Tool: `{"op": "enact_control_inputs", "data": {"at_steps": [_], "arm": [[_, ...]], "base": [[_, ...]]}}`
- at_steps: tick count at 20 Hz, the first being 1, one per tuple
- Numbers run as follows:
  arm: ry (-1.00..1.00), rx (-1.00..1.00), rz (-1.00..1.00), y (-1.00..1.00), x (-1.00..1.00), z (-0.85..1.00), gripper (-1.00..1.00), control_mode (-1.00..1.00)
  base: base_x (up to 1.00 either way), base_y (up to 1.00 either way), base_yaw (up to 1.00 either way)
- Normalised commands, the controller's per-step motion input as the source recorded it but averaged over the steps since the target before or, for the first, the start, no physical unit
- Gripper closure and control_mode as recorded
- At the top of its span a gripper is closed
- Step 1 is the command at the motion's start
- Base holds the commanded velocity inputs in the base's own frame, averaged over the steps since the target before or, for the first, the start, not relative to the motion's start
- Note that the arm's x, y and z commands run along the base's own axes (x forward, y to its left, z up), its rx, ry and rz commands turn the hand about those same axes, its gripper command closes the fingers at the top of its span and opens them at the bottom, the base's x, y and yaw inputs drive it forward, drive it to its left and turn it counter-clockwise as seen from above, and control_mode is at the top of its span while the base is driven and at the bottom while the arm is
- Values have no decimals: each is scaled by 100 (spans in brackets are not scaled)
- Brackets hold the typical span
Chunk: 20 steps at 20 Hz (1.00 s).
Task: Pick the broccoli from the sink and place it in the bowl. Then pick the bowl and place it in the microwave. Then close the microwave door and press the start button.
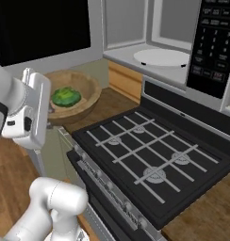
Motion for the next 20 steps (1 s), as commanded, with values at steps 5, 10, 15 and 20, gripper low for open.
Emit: {"op": "enact_control_inputs", "data": {"at_steps": [5,10,15,20], "arm": [[-15,0,-12,-8,-6,52,100,-100],[-31,2,-13,-1,16,45,100,-100],[-7,0,-17,-1,39,28,100,-100],[2,0,-11,-5,35,27,100,-100]], "base": [[0,0,0],[0,0,0],[0,0,0],[0,0,0]]}}
